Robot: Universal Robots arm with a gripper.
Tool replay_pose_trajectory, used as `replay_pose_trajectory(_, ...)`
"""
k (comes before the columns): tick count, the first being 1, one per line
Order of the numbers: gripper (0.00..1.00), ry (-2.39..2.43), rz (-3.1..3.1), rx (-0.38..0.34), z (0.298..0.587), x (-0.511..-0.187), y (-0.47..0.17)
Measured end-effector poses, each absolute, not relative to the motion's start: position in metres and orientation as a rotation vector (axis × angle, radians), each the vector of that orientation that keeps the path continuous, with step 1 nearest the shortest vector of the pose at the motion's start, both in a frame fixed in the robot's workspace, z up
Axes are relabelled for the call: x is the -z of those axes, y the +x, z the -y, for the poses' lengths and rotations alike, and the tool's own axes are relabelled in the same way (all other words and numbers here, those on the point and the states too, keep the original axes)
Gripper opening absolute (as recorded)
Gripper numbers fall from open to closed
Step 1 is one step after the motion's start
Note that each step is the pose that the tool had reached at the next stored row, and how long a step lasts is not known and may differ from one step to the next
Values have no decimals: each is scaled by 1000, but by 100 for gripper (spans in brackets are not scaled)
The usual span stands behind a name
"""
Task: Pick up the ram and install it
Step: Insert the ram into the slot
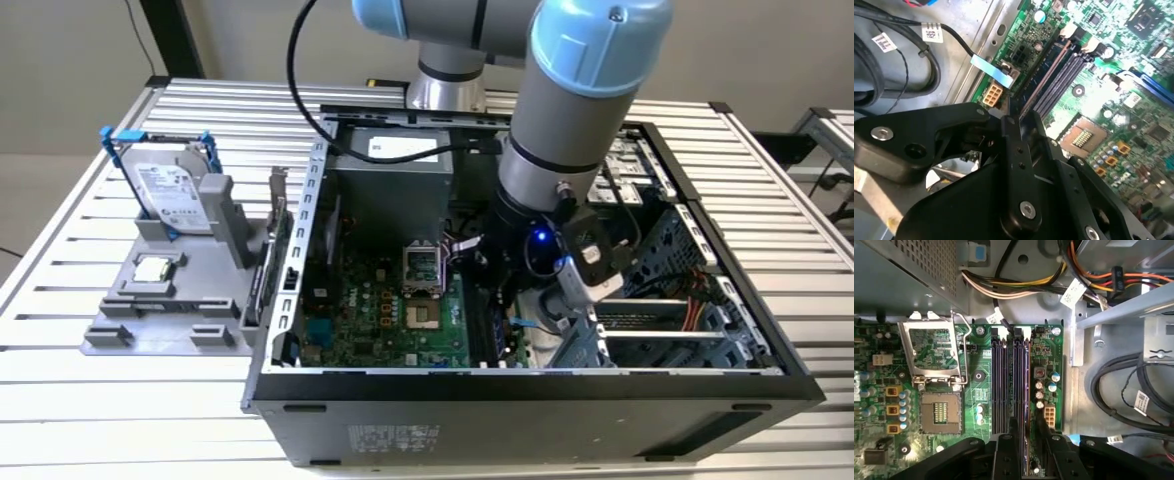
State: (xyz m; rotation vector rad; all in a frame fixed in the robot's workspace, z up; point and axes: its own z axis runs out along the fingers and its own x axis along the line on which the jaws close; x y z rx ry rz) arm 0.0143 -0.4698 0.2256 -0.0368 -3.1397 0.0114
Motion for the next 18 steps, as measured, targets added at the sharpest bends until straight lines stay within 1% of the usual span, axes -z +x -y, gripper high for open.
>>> replay_pose_trajectory(6,100,-37,3139,-12,470,-250,14)
replay_pose_trajectory(10,100,-37,3139,-12,470,-253,14)
replay_pose_trajectory(11,0,-37,3139,-12,470,-253,14)
replay_pose_trajectory(18,0,-37,3139,-12,470,-254,14)
